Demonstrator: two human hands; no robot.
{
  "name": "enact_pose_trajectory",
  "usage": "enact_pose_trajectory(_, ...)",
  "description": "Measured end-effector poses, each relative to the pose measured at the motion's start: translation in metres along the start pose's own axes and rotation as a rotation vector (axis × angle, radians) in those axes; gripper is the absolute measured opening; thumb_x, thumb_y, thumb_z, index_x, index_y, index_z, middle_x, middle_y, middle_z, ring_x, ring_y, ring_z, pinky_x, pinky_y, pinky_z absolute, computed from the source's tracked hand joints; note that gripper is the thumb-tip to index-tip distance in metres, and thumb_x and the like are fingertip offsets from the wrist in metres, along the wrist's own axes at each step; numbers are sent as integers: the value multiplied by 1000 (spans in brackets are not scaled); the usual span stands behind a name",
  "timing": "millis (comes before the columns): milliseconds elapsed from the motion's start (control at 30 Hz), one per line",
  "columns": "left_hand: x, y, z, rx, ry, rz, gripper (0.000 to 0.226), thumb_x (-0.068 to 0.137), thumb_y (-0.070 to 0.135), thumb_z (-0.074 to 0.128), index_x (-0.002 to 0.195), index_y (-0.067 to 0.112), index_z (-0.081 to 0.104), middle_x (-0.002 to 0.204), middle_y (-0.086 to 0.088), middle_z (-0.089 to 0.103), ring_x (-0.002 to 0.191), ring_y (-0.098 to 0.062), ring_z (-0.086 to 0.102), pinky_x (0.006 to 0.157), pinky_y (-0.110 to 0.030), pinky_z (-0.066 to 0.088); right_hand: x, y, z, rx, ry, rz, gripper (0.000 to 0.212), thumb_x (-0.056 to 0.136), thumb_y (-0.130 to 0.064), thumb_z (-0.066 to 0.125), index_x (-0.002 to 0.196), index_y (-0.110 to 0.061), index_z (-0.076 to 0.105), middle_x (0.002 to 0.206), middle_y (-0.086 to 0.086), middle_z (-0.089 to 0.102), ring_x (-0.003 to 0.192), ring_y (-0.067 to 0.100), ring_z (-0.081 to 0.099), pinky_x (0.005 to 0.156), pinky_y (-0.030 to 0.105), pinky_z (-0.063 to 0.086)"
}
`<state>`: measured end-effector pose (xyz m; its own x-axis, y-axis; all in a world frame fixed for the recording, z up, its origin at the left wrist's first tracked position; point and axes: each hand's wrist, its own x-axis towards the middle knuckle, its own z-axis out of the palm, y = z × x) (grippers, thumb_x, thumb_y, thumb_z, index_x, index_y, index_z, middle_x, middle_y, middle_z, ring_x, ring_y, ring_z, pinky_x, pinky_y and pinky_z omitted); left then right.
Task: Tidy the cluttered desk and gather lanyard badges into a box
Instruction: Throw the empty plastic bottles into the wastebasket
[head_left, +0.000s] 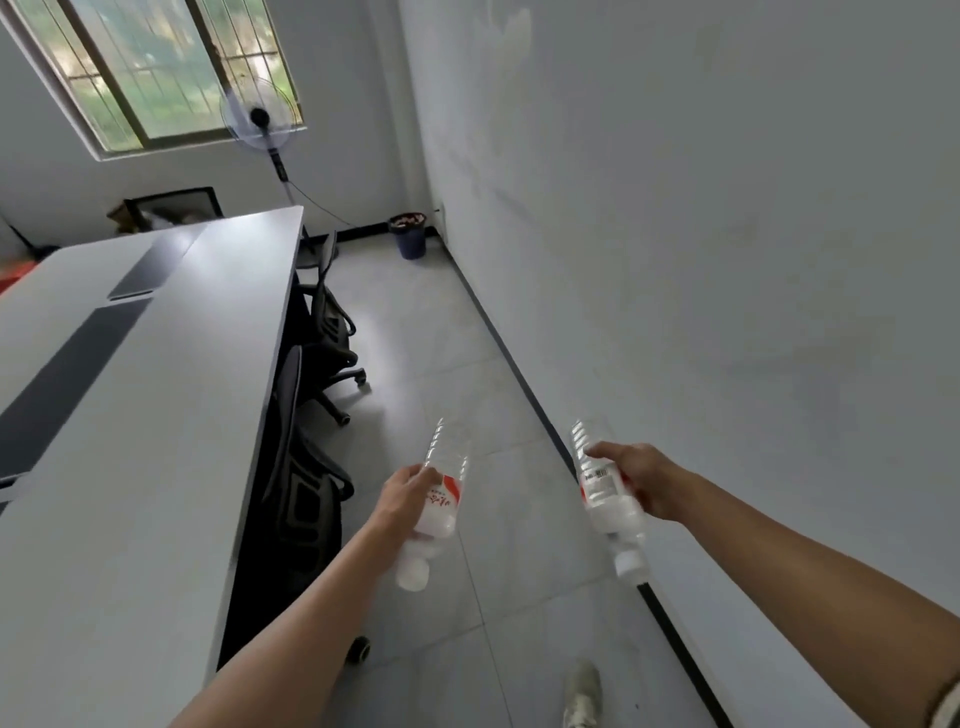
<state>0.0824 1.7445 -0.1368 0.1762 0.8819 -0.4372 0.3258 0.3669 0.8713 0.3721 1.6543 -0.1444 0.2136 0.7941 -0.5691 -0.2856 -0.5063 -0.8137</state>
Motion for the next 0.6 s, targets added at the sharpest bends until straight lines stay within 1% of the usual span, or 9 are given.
enact_pose_trajectory(133, 100, 43, 14, -45, 28, -26, 21, 91, 20, 58, 111, 14, 58, 99, -18, 64, 76, -29, 62, 57, -34, 52, 110, -60, -12, 25, -56, 82, 34, 87, -32, 68, 93, 1, 62, 73, 18, 66, 58, 28, 65, 56, 33, 55)
enact_pose_trajectory(167, 112, 52, 15, -45, 39, -37, 22, 91, 19, 58, 112, 14, 57, 97, -17, 63, 75, -28, 62, 56, -33, 52, 124, -70, -14, 30, -79, 97, 36, 88, -36, 66, 92, 0, 62, 73, 17, 66, 59, 28, 65, 57, 34, 54)
enact_pose_trajectory(267, 194, 102, 21, -46, 56, -13, 22, 92, 21, 58, 113, 15, 55, 93, -13, 64, 73, -25, 62, 49, -29, 49, 209, -141, -22, 5, -122, 81, 42, 91, -43, 60, 93, -1, 62, 77, 16, 66, 63, 27, 65, 63, 35, 54)
enact_pose_trajectory(333, 236, 129, 18, -60, 89, -31, 21, 92, 22, 57, 112, 17, 54, 92, -12, 64, 74, -23, 63, 47, -27, 48, 257, -185, -18, -58, -126, 81, 40, 92, -41, 59, 93, -2, 61, 76, 15, 66, 61, 27, 64, 61, 34, 53)
enact_pose_trajectory(467, 310, 155, 2, -51, 121, -42, 26, 93, 24, 56, 117, 14, 54, 96, -13, 65, 74, -23, 64, 48, -26, 49, 341, -242, 5, -142, -270, 90, 22, 83, -28, 62, 85, -6, 58, 72, 13, 61, 57, 23, 59, 54, 29, 51)
enact_pose_trajectory(533, 357, 168, -8, -79, 163, -70, 25, 93, 22, 57, 116, 12, 56, 99, -17, 65, 74, -25, 63, 51, -29, 50, 388, -266, 19, -176, -294, 86, 18, 84, -21, 59, 91, -5, 56, 73, 15, 60, 57, 24, 58, 55, 30, 51)
enact_pose_trajectory(600, 405, 183, -17, -82, 180, -84, 25, 93, 20, 58, 114, 9, 57, 94, -16, 64, 70, -24, 62, 50, -29, 49, 434, -286, 35, -184, -301, 83, 16, 85, -19, 59, 90, -4, 56, 74, 15, 60, 58, 24, 58, 56, 32, 49)
